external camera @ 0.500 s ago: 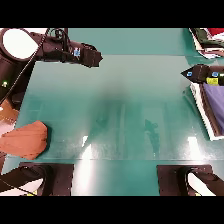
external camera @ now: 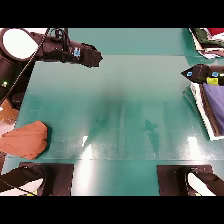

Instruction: Fold the shirts.

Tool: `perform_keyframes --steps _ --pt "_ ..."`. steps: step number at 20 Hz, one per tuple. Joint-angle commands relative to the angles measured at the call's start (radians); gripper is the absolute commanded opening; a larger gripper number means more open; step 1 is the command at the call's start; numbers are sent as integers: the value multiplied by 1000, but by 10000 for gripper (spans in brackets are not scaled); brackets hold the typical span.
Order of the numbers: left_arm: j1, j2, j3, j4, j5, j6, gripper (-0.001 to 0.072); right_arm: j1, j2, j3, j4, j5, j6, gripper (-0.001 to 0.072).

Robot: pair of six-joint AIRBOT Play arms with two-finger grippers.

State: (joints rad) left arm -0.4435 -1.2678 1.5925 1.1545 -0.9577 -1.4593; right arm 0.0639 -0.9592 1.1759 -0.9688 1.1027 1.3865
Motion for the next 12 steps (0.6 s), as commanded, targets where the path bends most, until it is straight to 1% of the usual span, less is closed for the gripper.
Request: perform_keyframes --steps 1,4,6,7,9,12 --pt "0 0 0 0 0 0 26 1 0 1 0 0 0 15" --pt "0 0 0 -6 1 0 27 1 0 1 1 1 0 15" --pt "2 0 0 6 43 1 27 1 0 1 1 13 0 15" --pt "8 6 1 6 19 0 27 1 0 1 0 22 0 15" --pt "40 37 0 48 -97 0 26 1 0 1 1 27 0 15" --pt "122 136 -40 189 -301 -11 26 1 0 1 0 32 0 15"
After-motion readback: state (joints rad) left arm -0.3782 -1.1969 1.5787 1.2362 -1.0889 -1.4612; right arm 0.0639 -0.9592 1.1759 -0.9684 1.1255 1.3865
